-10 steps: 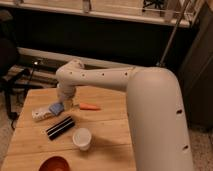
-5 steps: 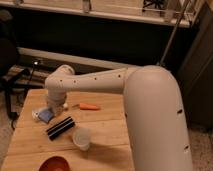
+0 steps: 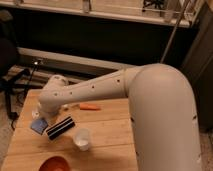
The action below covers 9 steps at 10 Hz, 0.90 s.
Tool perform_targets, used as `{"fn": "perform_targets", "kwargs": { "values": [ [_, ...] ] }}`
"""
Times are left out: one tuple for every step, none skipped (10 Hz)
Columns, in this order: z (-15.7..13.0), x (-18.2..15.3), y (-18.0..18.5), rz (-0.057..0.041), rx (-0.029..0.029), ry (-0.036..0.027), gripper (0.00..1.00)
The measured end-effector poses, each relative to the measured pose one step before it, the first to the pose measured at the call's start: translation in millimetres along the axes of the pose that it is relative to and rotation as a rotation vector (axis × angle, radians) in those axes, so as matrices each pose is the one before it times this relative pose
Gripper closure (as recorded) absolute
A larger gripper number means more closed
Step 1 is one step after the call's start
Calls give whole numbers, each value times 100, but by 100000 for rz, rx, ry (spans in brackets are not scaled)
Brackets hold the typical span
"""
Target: Place the white sponge in the ceramic bowl
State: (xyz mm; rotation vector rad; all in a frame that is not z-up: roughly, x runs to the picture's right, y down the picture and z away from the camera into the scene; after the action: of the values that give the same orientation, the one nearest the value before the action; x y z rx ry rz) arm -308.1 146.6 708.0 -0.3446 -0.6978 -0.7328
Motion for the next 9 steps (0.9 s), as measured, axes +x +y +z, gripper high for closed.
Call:
{"fn": "perform_targets", "kwargs": {
  "values": [
    [-329, -1198, 626, -1385, 342, -82, 100],
    [-345, -1499, 775, -1734, 76, -17, 100],
    [-266, -1365, 568, -2011, -369, 234, 100],
    [-28, -1223, 434, -1901, -676, -196, 100],
    [150, -1352, 656, -1936, -1099, -529, 100],
    [193, -1123, 1169, -1146, -1577, -198, 100],
    [231, -795, 1009, -1463, -1198, 119, 100],
    [289, -443, 885, -1342, -1072, 300, 100],
    [248, -320, 1304, -1801, -1418, 1381, 100]
  ]
}}
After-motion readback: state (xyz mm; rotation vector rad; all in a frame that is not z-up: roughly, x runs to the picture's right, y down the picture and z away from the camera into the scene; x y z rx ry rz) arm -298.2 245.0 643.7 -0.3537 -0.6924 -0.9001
